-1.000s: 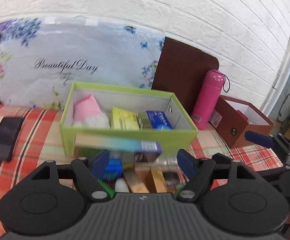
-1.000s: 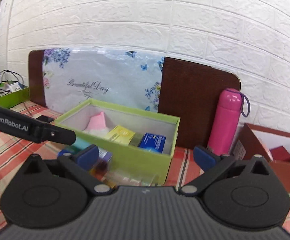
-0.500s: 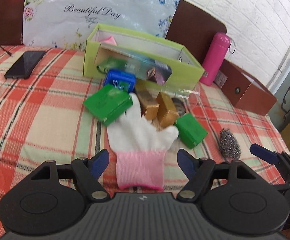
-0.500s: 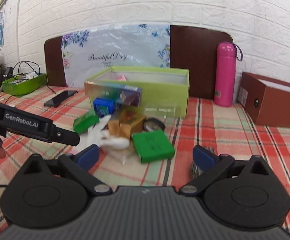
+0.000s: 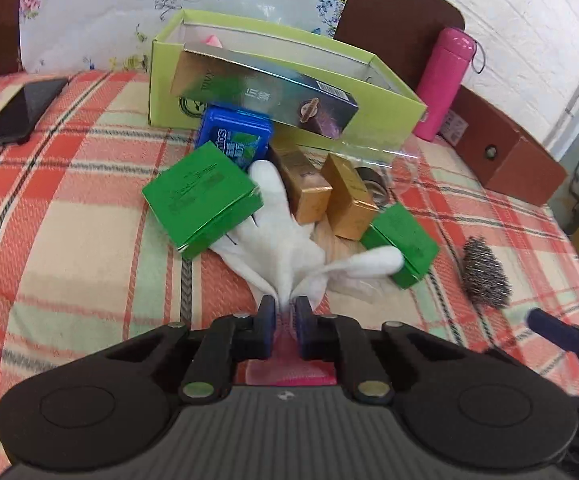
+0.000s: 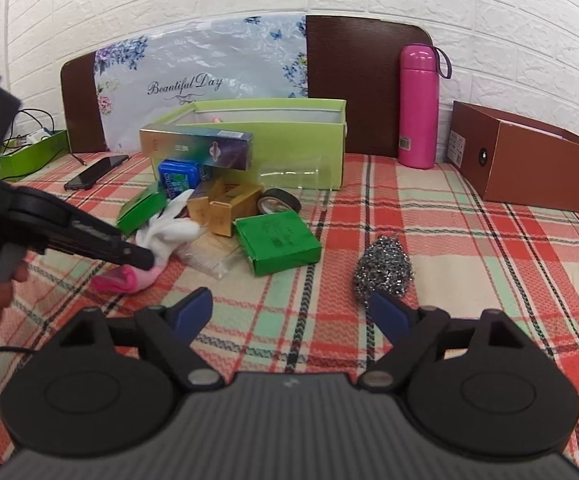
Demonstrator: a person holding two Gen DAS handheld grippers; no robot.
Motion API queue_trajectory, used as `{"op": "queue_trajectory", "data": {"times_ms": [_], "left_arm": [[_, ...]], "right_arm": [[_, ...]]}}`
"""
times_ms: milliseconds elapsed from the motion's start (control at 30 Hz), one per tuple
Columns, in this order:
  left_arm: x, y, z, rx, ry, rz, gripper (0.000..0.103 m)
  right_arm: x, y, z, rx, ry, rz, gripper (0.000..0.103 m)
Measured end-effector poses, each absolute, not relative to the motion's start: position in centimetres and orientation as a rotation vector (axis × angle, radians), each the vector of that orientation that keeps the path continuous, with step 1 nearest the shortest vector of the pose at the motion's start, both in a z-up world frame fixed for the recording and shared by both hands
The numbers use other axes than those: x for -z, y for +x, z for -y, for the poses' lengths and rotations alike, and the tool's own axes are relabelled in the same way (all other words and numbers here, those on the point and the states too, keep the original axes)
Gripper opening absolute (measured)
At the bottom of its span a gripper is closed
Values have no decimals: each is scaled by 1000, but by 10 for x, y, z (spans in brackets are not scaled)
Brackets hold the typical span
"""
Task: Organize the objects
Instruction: 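Withdraw both tools back over the table, then grasp the steel wool scrubber with the right tool while the left grasps the white glove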
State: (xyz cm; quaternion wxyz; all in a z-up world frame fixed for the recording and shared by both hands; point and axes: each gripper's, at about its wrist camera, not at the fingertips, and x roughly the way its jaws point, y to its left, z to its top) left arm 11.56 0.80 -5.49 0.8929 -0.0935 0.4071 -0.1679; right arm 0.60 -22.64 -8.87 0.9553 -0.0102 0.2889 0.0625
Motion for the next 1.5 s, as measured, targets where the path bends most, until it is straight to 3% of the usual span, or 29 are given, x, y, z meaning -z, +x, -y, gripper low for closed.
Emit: {"op": "queue_trajectory", "data": {"times_ms": [233, 300, 433, 500, 567, 600, 633, 900, 967, 1033, 1167, 1400, 1500], "left_arm": [[46, 53, -16, 493, -168, -898, 10], [51, 41, -13, 465, -149, -895, 17], [58, 43, -8, 356, -128, -874, 58], [56, 47, -6, 328, -124, -850, 62], [56, 51, -1, 348, -108, -840, 65], [56, 54, 1, 359, -101, -844, 65], [56, 57, 2, 366, -99, -849, 65], [62, 64, 15, 384, -64, -854, 66], [62, 65, 16, 403, -59, -853, 62], [61, 64, 16, 428, -58, -866, 55], [60, 58, 20, 473, -42, -883, 60], [62, 55, 26, 508, -8, -893, 56], [63, 54, 27, 510, 8, -884, 60]], "right_arm": [[95, 28, 238, -84, -13, -615, 82], [94, 36, 243, -57, -14, -614, 81], [96, 58, 252, -8, -32, -621, 78], [100, 68, 256, 19, -45, -634, 76], [105, 75, 261, 37, -43, -658, 66], [107, 77, 264, 36, -30, -678, 43], [108, 76, 267, 22, -8, -696, 37], [94, 13, 246, -252, 27, -733, 37], [94, 3, 238, -261, 3, -746, 40], [94, -1, 234, -240, -8, -758, 53], [95, 1, 235, -213, -4, -779, 56], [92, 4, 232, -196, 13, -792, 61], [94, 8, 230, -187, 12, -800, 61]]}}
